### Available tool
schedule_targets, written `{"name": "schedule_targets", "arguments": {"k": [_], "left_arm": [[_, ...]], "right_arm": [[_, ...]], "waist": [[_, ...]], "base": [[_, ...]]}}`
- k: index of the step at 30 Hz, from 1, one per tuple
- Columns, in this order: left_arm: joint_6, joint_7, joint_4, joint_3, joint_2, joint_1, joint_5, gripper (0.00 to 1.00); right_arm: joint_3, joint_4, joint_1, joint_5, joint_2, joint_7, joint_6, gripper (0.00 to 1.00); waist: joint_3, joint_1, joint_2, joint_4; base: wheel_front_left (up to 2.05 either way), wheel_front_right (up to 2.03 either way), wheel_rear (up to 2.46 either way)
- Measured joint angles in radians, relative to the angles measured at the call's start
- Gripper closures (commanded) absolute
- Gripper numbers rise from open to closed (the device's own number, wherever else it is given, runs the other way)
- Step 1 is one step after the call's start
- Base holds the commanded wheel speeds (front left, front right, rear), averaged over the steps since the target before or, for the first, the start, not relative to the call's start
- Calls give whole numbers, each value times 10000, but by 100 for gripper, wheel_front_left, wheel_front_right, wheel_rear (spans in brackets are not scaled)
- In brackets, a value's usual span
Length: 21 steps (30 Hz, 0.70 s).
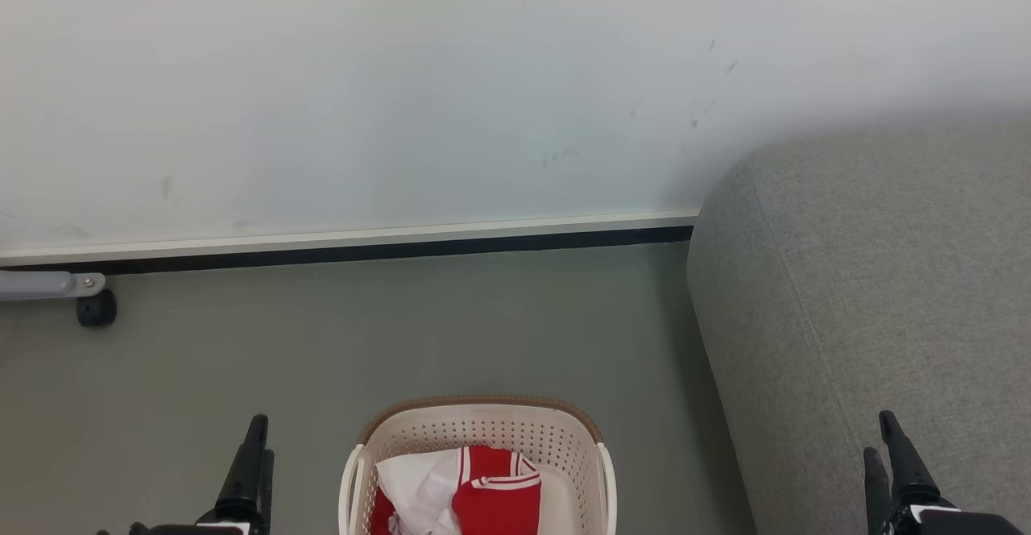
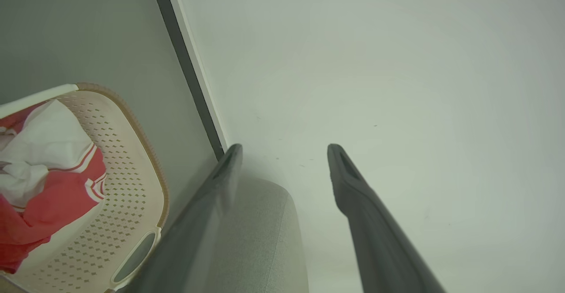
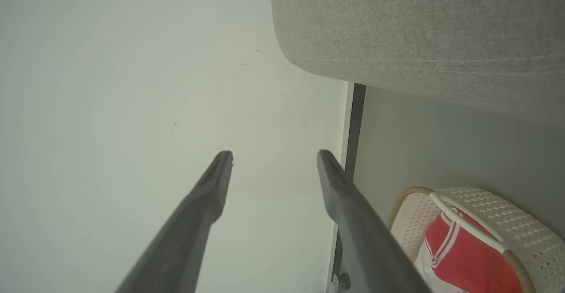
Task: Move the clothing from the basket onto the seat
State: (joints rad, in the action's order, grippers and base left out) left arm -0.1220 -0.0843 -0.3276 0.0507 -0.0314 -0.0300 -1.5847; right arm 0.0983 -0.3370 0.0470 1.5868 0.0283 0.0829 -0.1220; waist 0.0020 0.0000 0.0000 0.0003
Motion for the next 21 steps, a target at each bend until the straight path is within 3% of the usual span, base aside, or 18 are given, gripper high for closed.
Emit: {"name": "schedule_targets", "arguments": {"k": [12, 21], "left_arm": [[173, 437, 314, -318, -12, -16, 1250, 0], [447, 784, 642, -637, -77, -30, 2823, 0]], "right_arm": [[-146, 318, -3, -993, 6, -431, 290, 0], [-514, 708, -4, -2663, 25, -771, 585, 0]], "waist": [[0, 0, 0, 7], [9, 0, 0, 17]], "base": [[0, 0, 0], [0, 0, 0]]}}
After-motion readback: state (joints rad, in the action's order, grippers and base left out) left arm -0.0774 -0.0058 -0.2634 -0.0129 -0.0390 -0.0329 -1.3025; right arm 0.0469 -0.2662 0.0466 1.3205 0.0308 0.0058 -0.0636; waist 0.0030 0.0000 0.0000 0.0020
